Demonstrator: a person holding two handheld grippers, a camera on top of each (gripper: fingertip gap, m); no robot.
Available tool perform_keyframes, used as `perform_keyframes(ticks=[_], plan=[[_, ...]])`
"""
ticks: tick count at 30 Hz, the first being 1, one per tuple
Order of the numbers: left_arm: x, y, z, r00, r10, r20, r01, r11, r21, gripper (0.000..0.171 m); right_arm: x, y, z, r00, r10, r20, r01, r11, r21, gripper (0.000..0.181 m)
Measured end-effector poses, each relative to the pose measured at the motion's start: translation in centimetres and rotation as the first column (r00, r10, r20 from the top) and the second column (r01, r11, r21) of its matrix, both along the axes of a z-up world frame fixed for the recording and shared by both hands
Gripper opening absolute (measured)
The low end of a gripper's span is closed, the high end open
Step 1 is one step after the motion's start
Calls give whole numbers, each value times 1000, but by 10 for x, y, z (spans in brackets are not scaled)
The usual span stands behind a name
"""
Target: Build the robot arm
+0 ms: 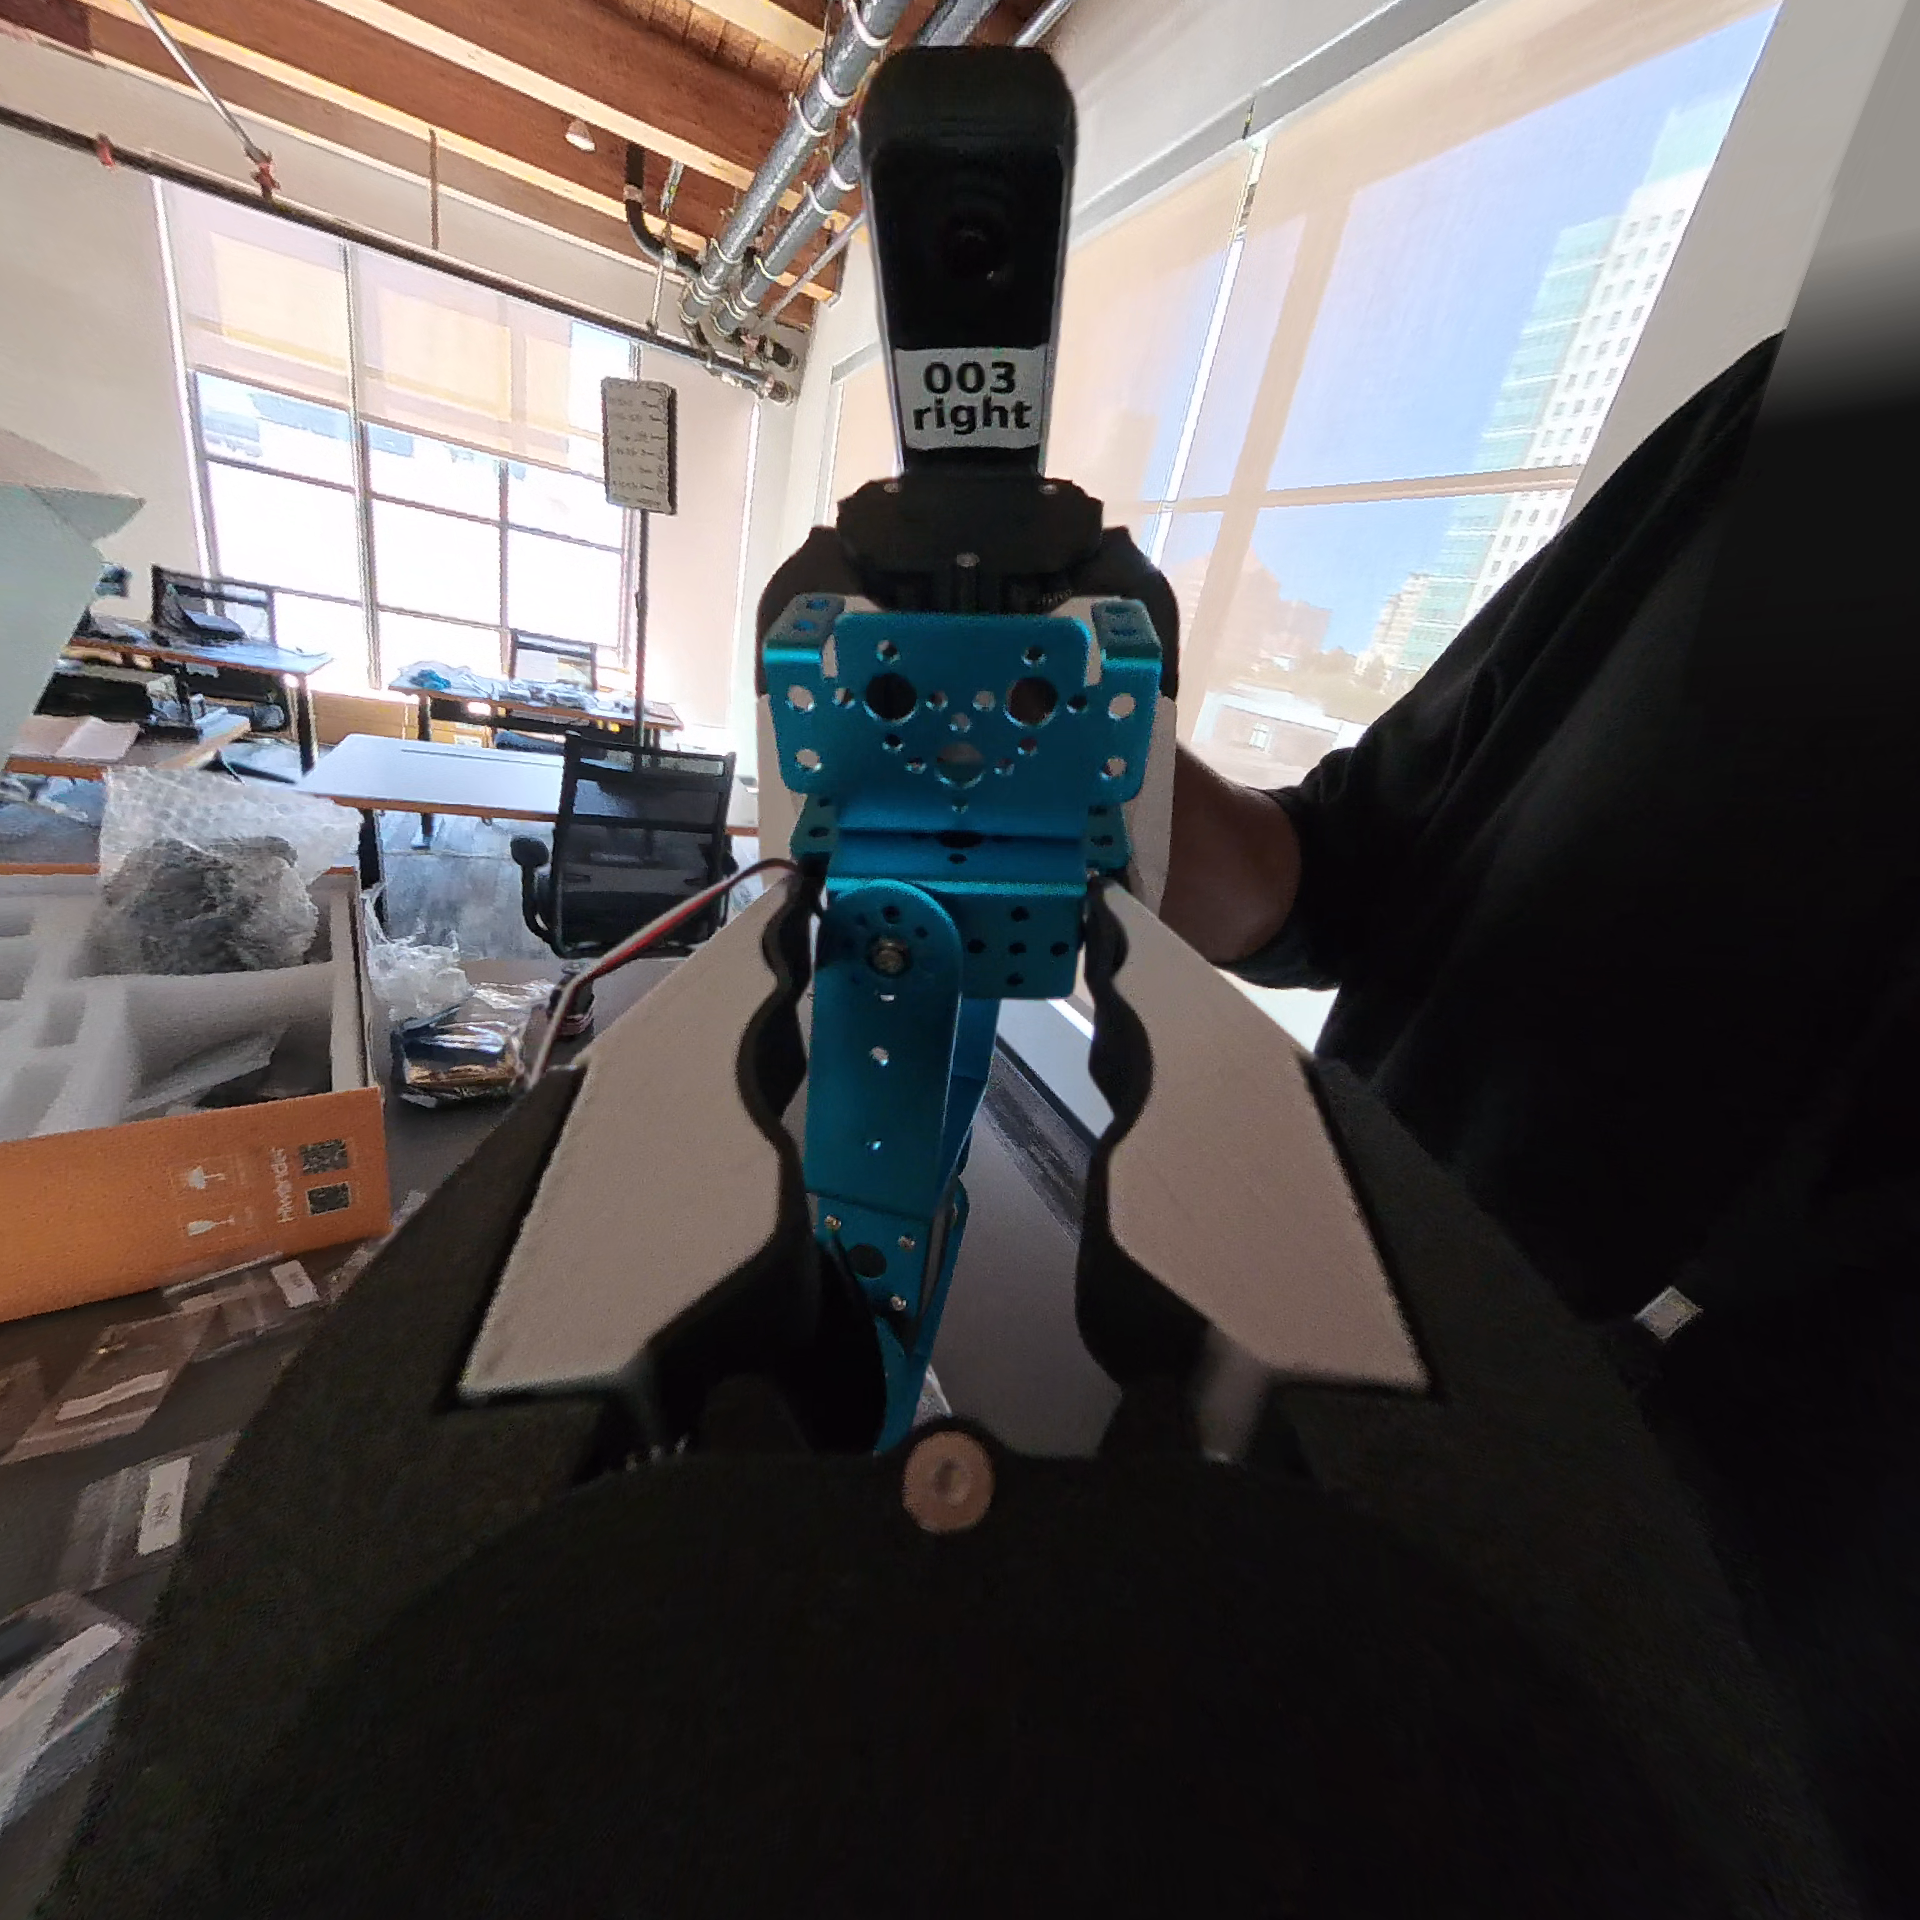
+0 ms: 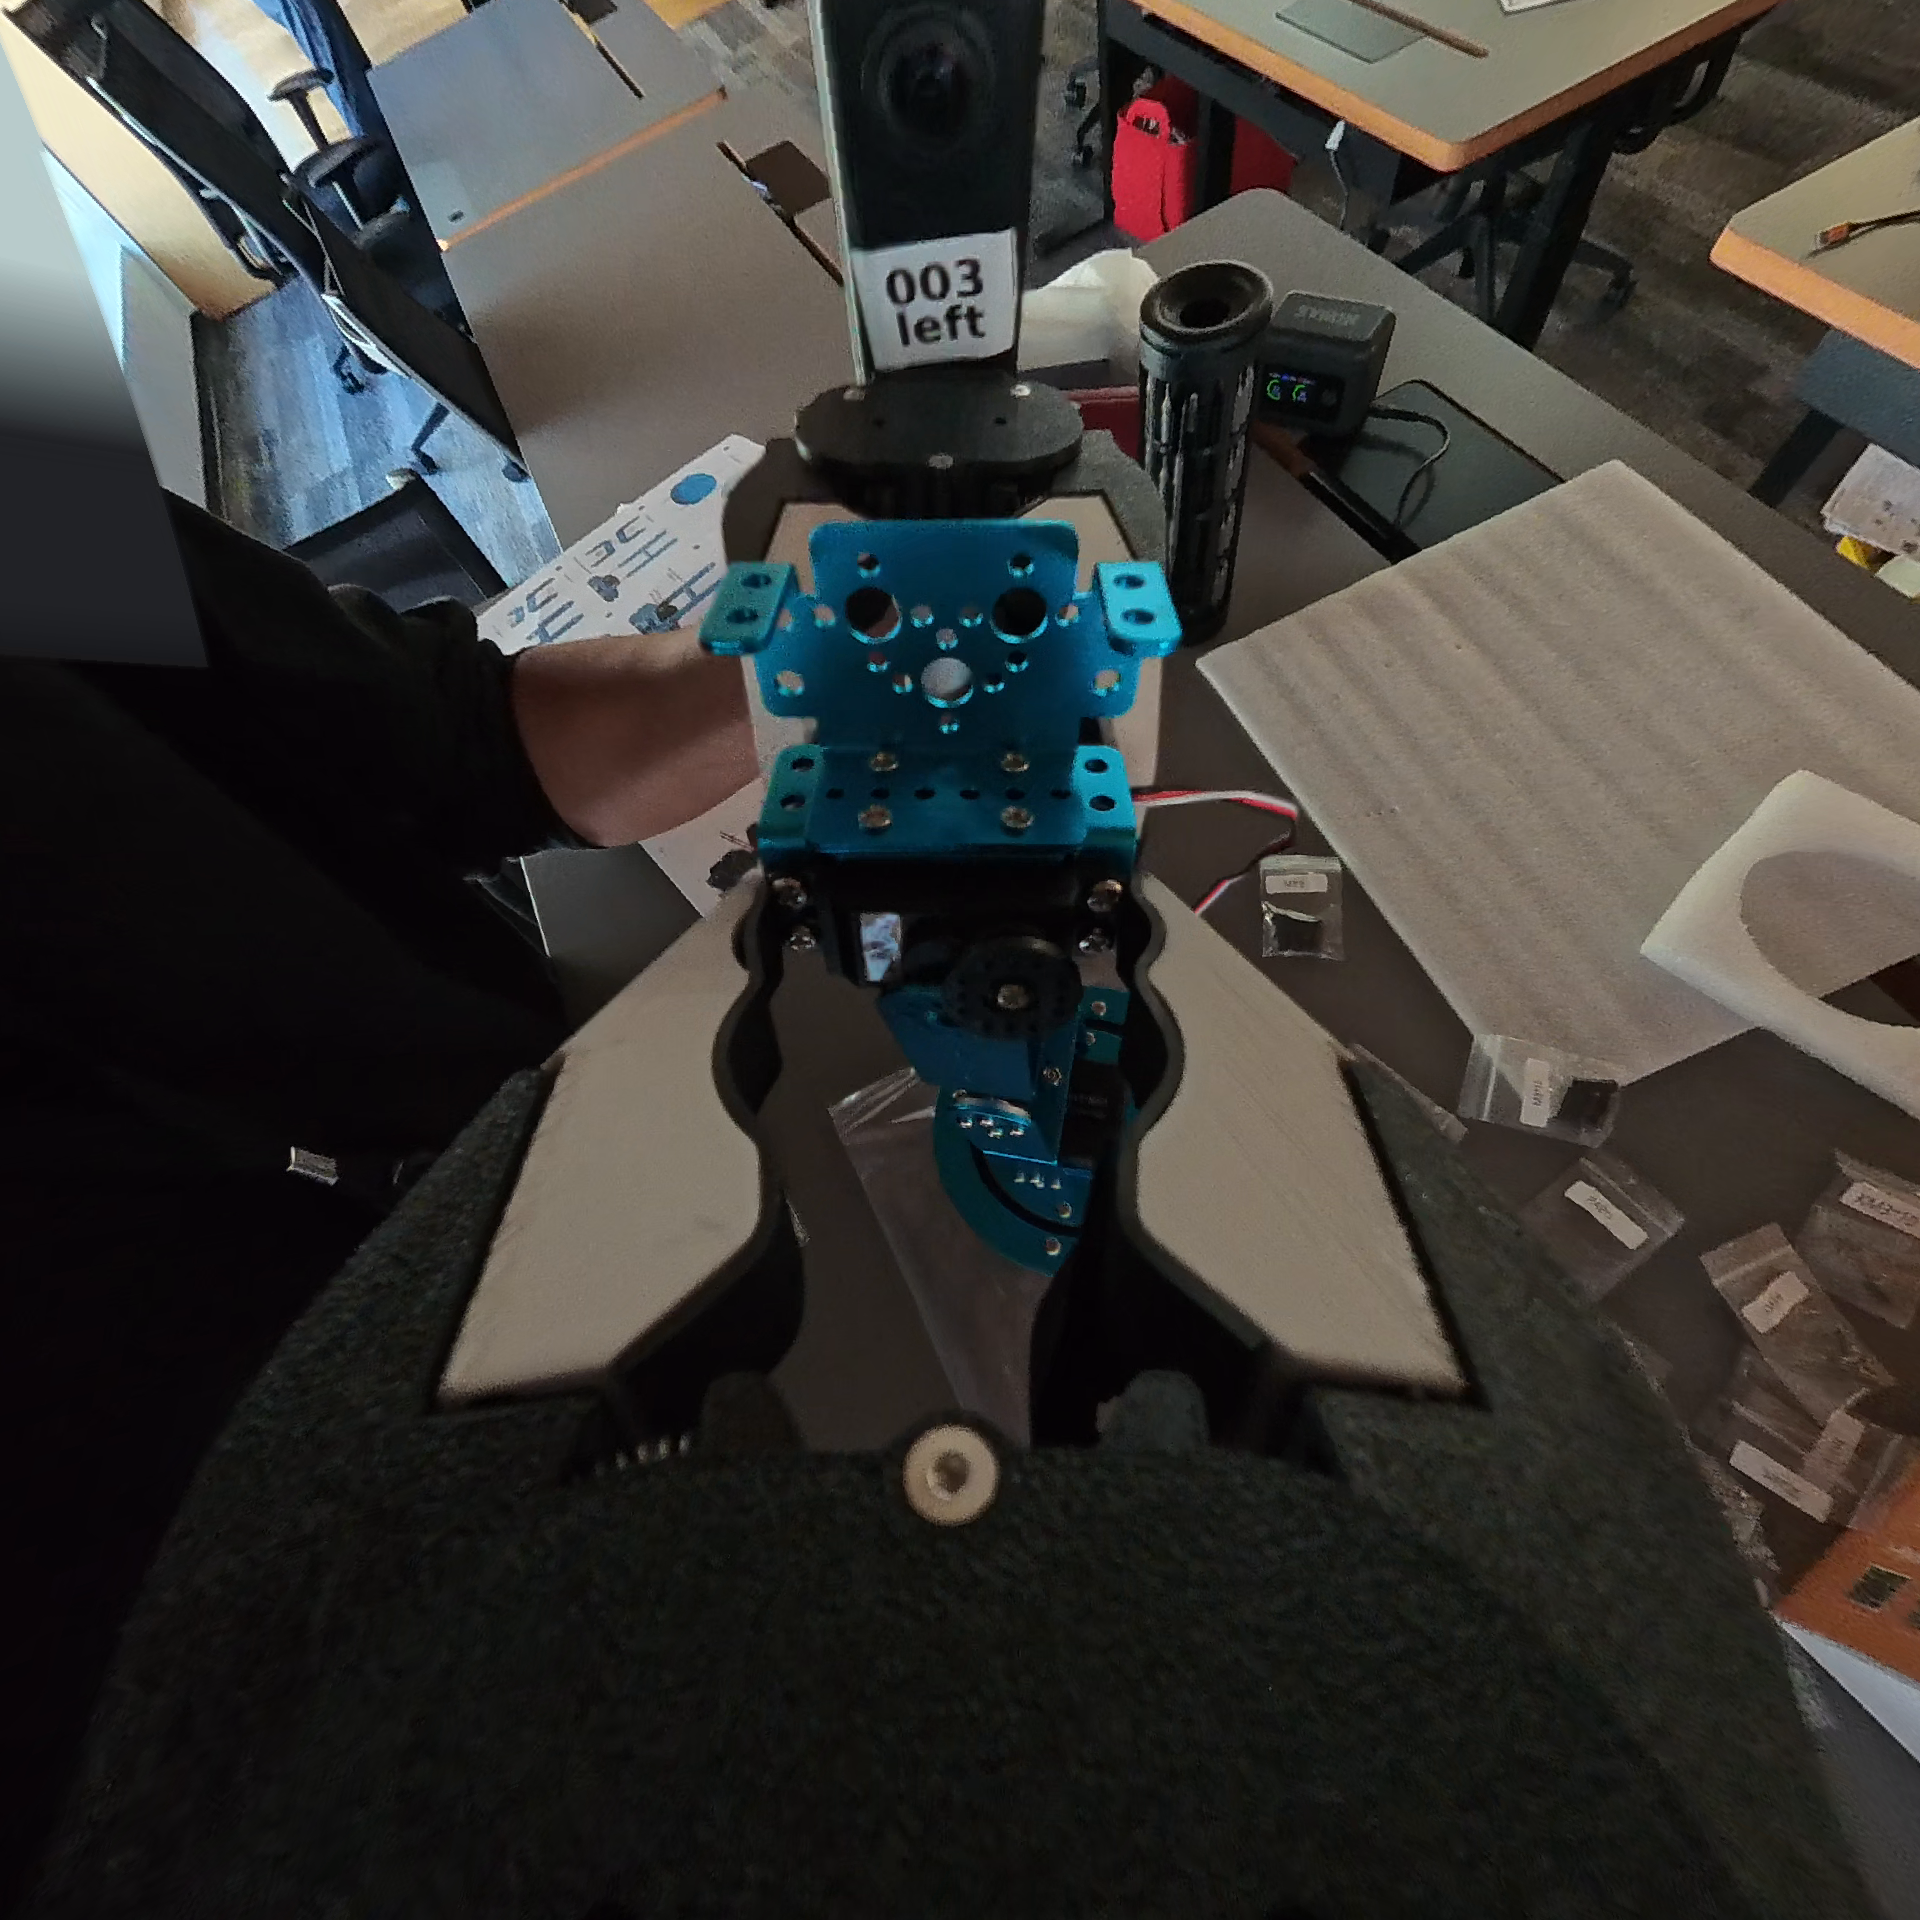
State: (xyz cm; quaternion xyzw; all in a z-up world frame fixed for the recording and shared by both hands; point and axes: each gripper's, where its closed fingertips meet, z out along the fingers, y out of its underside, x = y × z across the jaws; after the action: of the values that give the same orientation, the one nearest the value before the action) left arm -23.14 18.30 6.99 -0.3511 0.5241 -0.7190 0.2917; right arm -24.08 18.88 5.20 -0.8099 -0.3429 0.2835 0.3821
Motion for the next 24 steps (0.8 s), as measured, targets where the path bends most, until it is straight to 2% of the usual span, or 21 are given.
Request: perform_keyframes(ticks=[6,9,11,14,16,18,21,24], plan=[[-4,2,-6,1000,4,27,-4,1000,22,55,-2,1,1,998,-10,-64,9,1000,-7,66],[-9,5,-13,1000,30,-4,-30,999,15,63,-3,2,1,997,-24,-68,24,1000,-4,65],[-10,1,-18,992,123,7,-123,989,76,66,-2,4,1,997,-47,-63,46,999,-8,65],[-3,-5,-20,956,292,12,-290,944,154,78,-4,5,2,995,-73,-73,72,997,-20,66],[2,-5,-21,919,393,10,-389,903,181,86,-6,7,2,993,-95,-75,93,995,-30,65],[6,-1,-21,864,504,11,-496,845,199,84,-8,7,2,992,-113,-64,110,993,-37,65],[7,1,-19,807,591,2,-583,796,163,79,-11,5,2,990,-133,-44,131,990,-48,65],[7,-5,-16,807,591,-4,-587,802,107,88,-11,3,2,989,-148,-22,147,988,-56,65]])
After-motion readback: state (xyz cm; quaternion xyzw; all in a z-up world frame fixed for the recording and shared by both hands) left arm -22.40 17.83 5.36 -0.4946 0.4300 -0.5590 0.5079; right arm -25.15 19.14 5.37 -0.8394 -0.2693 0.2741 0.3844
